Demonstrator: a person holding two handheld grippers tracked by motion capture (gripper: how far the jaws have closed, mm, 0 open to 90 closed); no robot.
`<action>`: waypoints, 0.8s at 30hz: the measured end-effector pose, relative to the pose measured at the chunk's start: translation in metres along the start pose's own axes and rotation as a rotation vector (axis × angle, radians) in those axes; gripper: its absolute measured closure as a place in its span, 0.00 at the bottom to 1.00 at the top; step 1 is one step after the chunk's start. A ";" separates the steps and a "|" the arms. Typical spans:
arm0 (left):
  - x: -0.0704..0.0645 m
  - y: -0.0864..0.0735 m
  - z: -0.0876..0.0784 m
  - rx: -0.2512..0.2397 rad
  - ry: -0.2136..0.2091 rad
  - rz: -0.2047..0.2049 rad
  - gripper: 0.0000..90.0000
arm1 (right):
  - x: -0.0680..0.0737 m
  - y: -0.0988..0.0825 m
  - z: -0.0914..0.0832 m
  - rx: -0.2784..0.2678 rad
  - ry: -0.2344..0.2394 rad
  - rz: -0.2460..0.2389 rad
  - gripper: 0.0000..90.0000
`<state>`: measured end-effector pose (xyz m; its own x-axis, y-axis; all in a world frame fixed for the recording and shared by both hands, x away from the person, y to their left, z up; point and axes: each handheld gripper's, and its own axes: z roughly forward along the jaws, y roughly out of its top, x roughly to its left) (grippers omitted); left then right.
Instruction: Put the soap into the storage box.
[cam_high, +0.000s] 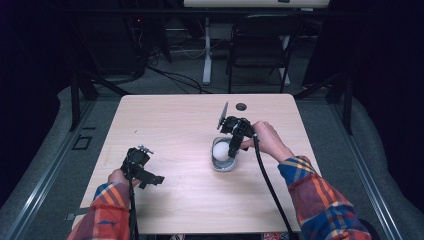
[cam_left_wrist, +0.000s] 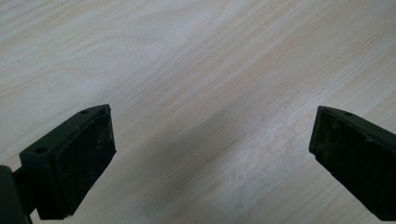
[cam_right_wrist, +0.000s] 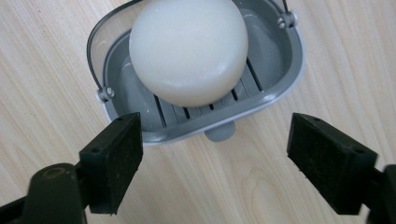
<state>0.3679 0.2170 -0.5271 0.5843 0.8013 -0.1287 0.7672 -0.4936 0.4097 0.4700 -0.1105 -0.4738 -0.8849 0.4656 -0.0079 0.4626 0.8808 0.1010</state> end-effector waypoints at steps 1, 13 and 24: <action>0.000 0.000 0.000 -0.001 -0.002 -0.002 0.00 | 0.000 -0.002 -0.002 -0.008 -0.005 0.001 0.18; 0.000 0.000 0.000 -0.001 -0.002 0.000 0.00 | 0.002 -0.032 -0.021 -0.030 -0.037 0.011 0.11; 0.000 0.000 0.000 0.003 -0.001 -0.001 0.00 | 0.003 -0.063 -0.029 -0.022 -0.060 0.035 0.02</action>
<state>0.3679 0.2166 -0.5269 0.5840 0.8013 -0.1298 0.7683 -0.4942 0.4068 0.4369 -0.1674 -0.4510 -0.8632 0.5010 -0.0630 0.4913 0.8621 0.1237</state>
